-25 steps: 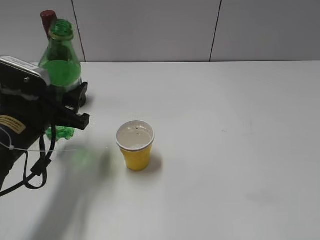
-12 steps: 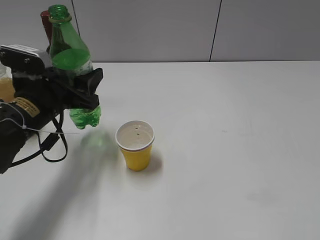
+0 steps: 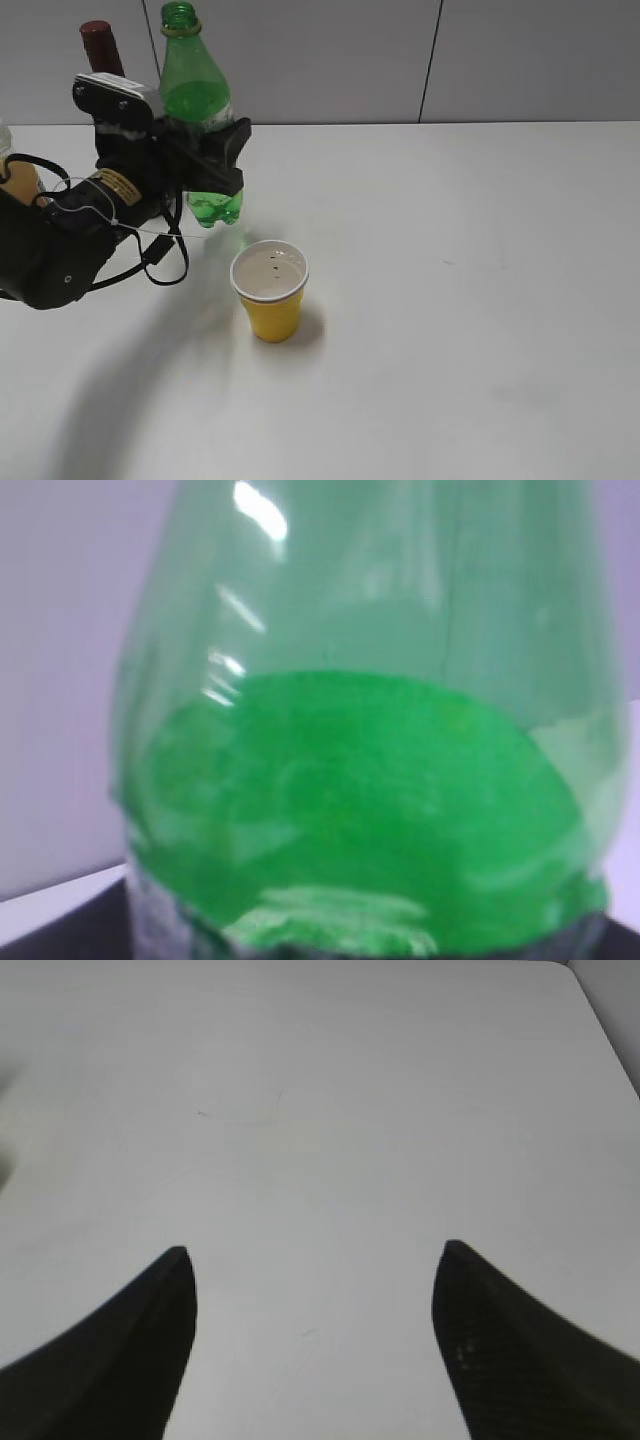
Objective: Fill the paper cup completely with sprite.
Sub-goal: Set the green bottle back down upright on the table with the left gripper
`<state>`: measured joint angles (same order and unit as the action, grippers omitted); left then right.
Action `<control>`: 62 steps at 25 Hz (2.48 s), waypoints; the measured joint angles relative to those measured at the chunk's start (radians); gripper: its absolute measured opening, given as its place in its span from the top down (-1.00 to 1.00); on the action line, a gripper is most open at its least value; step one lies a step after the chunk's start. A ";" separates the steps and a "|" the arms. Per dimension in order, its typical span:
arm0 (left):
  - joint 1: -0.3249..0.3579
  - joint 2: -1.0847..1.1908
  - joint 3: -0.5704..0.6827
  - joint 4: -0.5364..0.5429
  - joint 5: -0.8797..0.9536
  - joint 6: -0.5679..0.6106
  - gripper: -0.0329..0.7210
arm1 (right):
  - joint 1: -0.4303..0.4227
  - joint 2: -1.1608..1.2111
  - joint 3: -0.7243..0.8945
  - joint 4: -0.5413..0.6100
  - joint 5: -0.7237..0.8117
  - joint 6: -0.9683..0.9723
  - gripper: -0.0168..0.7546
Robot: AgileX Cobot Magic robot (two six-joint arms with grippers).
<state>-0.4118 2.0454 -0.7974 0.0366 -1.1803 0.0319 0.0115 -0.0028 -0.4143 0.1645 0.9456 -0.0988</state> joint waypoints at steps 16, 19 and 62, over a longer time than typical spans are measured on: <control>0.002 0.071 -0.030 0.005 0.014 -0.039 -0.30 | 0.000 0.000 0.000 0.000 0.000 0.000 -0.51; 0.002 0.072 -0.030 0.005 0.018 -0.039 -0.30 | 0.000 0.000 0.000 0.000 0.000 0.000 -0.51; 0.003 -0.197 0.071 0.020 0.078 -0.026 -0.83 | 0.000 0.000 0.000 0.000 0.000 0.000 -0.51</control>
<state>-0.4087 1.8484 -0.7259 0.0566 -1.1019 0.0061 0.0115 -0.0028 -0.4143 0.1645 0.9456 -0.0988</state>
